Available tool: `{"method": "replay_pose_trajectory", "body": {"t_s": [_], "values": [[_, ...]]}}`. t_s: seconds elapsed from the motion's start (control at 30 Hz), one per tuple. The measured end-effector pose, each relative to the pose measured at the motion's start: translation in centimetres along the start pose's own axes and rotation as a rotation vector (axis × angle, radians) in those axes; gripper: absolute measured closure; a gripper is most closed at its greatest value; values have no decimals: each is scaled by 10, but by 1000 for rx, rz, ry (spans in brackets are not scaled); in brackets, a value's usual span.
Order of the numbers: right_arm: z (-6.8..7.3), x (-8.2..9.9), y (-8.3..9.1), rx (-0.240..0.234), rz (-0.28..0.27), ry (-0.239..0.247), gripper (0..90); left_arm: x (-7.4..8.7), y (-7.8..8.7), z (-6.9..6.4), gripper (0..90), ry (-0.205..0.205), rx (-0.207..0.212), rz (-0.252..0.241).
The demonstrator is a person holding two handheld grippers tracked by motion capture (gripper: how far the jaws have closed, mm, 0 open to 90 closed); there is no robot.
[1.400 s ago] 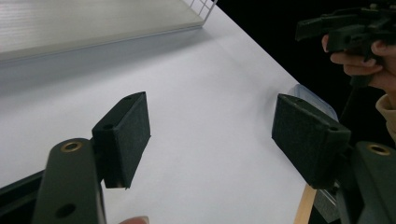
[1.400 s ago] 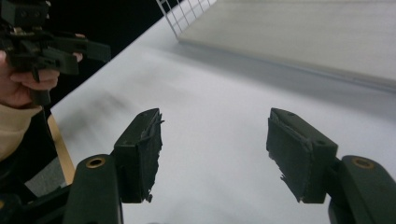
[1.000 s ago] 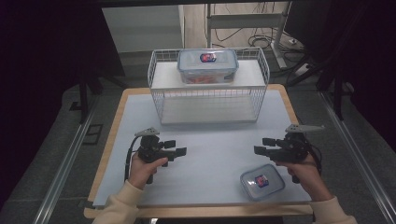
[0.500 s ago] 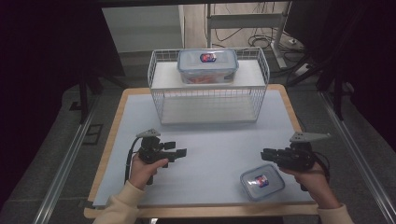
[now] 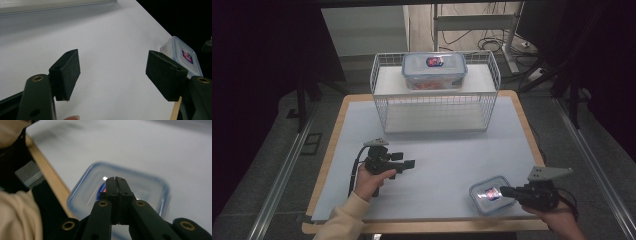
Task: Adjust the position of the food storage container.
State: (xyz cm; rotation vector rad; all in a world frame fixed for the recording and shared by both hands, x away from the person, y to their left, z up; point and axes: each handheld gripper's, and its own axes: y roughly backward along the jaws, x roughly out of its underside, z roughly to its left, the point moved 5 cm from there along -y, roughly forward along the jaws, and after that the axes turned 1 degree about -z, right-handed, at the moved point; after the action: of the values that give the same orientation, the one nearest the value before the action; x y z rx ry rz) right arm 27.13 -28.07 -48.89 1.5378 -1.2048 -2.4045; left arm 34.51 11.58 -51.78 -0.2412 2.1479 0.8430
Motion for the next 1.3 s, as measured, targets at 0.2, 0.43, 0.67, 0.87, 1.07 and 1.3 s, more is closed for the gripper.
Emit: {"method": "replay_pose_trajectory", "body": {"t_s": [0.2, 0.43, 0.67, 0.87, 1.07, 1.3], "values": [[14, 36, -3, -74, 56, 5, 895, 0, 3, 3, 273, 18, 0, -10], [18, 50, -13, -96, 147, 40, 895, 1, 5, 4, 273, 23, -3, -13], [13, 46, -26, -71, 152, 44, 895, 2, 8, 8, 273, 41, -7, -21], [9, 40, -32, -49, 126, 30, 895, 3, 8, 9, 274, 40, -10, -12], [2, 32, -39, -21, 114, 13, 895, 3, 8, 9, 274, 40, -12, -12], [-5, 17, -47, -7, 85, 2, 896, 3, 9, 9, 274, 39, -11, -14]]}}
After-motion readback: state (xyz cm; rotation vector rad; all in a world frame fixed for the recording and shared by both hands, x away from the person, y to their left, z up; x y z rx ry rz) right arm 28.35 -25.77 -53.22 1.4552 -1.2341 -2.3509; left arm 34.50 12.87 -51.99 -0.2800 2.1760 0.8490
